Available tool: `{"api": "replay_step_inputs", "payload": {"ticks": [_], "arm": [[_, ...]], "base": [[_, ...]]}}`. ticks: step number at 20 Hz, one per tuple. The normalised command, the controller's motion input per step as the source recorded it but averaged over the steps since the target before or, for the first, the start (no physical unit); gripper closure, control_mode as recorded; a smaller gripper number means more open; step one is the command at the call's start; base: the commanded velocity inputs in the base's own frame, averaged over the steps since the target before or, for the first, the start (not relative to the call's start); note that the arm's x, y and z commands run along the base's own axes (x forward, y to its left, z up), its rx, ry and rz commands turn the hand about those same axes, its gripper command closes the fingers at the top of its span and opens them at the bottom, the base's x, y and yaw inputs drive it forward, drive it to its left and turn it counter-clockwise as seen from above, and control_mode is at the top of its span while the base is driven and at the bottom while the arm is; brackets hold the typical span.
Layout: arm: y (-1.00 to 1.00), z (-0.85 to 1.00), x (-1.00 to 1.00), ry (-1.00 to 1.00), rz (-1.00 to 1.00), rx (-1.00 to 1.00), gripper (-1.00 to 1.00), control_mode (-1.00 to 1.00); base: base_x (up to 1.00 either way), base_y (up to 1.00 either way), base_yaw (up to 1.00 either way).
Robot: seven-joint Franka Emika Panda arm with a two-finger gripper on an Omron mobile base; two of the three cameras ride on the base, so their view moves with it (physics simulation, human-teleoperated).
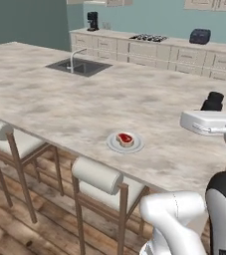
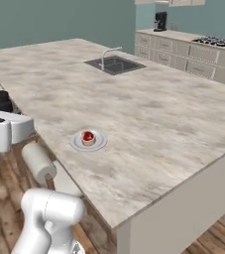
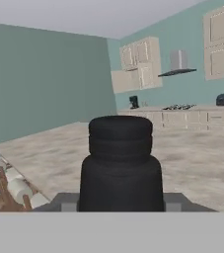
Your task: Retrieve the shaker from the cabinet and place it next the steak on a plate on the dining table.
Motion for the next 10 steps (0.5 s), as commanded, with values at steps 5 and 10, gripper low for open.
{"api": "replay_step_inputs", "payload": {"ticks": [5,10], "arm": [[-0.11,0.00,0.20,0.02,0.06,0.01,1.00,-1.00],[-0.56,-0.14,1.00,0.10,0.36,0.00,1.00,-1.00]], "base": [[0.80,-0.24,0.27],[0.00,0.00,0.00]]}}
